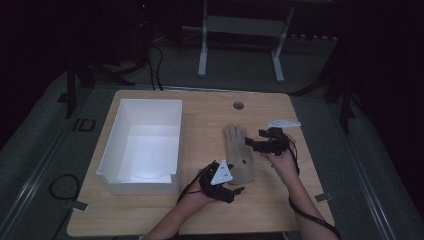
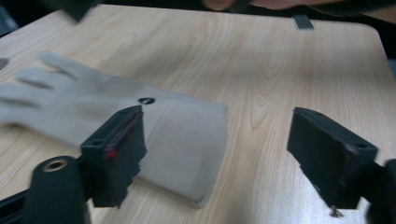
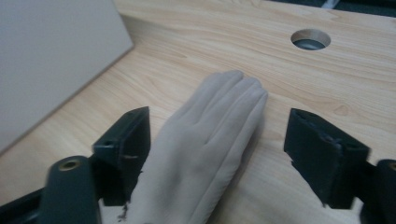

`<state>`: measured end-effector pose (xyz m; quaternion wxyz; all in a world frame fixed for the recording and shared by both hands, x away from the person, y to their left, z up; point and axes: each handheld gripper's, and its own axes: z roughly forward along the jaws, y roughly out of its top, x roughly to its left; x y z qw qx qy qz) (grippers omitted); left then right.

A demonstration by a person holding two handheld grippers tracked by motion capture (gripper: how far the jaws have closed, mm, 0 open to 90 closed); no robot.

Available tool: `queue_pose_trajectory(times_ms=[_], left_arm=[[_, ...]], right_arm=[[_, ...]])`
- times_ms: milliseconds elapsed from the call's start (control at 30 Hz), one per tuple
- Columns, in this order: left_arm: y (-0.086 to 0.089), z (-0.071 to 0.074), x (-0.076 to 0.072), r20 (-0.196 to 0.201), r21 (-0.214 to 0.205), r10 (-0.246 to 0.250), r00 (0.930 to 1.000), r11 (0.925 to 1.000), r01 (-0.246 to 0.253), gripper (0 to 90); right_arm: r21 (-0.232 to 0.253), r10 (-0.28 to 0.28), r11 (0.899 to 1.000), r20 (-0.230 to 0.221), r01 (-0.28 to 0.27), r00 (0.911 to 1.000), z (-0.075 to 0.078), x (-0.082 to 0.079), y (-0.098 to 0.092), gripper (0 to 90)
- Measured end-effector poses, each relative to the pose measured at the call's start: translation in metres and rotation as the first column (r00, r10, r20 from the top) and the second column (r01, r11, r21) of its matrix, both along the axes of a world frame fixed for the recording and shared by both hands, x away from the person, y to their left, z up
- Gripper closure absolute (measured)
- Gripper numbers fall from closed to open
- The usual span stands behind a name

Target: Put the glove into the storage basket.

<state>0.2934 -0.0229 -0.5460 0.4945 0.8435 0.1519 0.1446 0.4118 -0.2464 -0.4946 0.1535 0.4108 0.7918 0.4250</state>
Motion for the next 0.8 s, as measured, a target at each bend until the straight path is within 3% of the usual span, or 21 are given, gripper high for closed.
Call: queue_pose_trajectory(times_ms=[167, 367, 533, 633, 700, 767, 800], left_arm=[[-0.01, -0.004, 0.008, -0.016, 0.037, -0.025, 0.9996, 0.999, 0.025, 28.4], [-0.012, -0.007, 0.014, -0.039, 0.058, -0.038, 0.9985, 0.9975, 0.04, 34.6], [-0.008, -0.01, 0.017, -0.056, 0.063, -0.032, 0.9979, 0.9974, 0.036, 35.3], [-0.005, -0.012, 0.018, -0.06, 0.074, -0.031, 0.9977, 0.9966, 0.035, 36.1], [-0.004, -0.013, 0.018, -0.068, 0.074, -0.034, 0.9971, 0.9965, 0.039, 36.1], [-0.003, -0.014, 0.018, -0.065, 0.09, -0.039, 0.9971, 0.9949, 0.045, 36.1], [-0.004, -0.014, 0.018, -0.061, 0.099, -0.045, 0.9971, 0.9938, 0.051, 36.1]], right_arm=[[-0.003, -0.028, 1.0, -0.036, 0.028, 0.999, -0.011, 0.019, 0.007, 32.7], [-0.005, -0.047, 0.999, -0.106, 0.047, 0.9932, -0.027, 0.041, 0.014, 32.9], [-0.051, -0.064, 0.997, -0.179, 0.056, 0.9817, -0.044, 0.055, 0.022, 28.7], [-0.04, -0.047, 0.998, -0.235, 0.038, 0.971, -0.054, 0.06, 0.024, 28.7], [-0.02, -0.021, 1.0, -0.272, 0.017, 0.962, -0.059, 0.062, 0.025, 33.9], [-0.027, 0.005, 1.0, -0.25, -0.012, 0.9682, -0.06, 0.059, 0.028, 45.1], [-0.016, 0.019, 1.0, -0.263, -0.024, 0.9646, -0.06, 0.059, 0.029, 50.3]])
